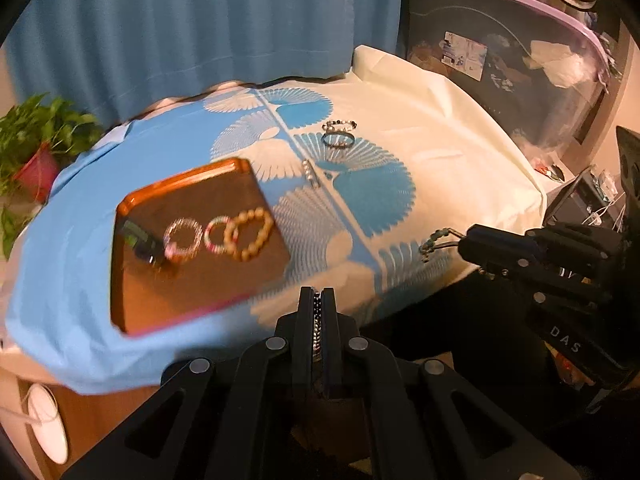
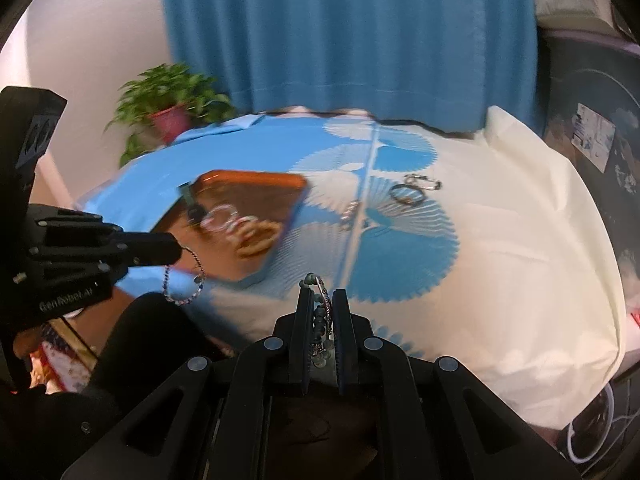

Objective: Organize jewelry
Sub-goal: 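Carry the silver chain and beaded chain bracelet in both tools over the tray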

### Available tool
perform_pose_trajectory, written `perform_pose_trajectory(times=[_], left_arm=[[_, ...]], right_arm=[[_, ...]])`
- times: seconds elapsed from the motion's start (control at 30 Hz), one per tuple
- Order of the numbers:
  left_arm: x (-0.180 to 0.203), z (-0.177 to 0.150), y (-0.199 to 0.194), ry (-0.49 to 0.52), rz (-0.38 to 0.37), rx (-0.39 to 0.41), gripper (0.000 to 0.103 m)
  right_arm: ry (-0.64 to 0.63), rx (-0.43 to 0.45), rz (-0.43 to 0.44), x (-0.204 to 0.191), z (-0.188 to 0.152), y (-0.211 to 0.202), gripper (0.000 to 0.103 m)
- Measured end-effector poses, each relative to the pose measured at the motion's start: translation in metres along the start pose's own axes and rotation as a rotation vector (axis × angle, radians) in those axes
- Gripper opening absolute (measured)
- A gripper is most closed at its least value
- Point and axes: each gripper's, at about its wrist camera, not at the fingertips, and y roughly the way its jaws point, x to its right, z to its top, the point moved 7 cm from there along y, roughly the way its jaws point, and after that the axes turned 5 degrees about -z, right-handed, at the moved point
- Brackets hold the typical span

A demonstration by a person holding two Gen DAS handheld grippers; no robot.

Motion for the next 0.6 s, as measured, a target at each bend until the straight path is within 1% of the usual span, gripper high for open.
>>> perform_pose_trajectory(times=[0.1, 0.3, 0.43, 0.6], left_arm=[[0.001, -0.019, -0.014, -0.013, -0.001, 0.009, 0.001], [-0.003, -0.043, -0.033, -0.026, 0.002, 0.025, 0.001], [-0.007, -0.051, -0.04, -0.039, 0.001, 0.035, 0.001], [-0.012, -0.053, -0.044, -0.052, 0.001, 0.047, 0.001]], right_arm=[[-0.028, -0.01, 0.017, -0.022, -0.013, -0.011, 0.01], [-0.067, -0.04, 0.055, -0.057, -0.035, -0.021, 0.01], [-0.089, -0.054, 0.069, -0.073, -0.043, -0.023, 0.01], [-0.109, -0.064, 0.074, -0.084, -0.047, -0.024, 0.01]])
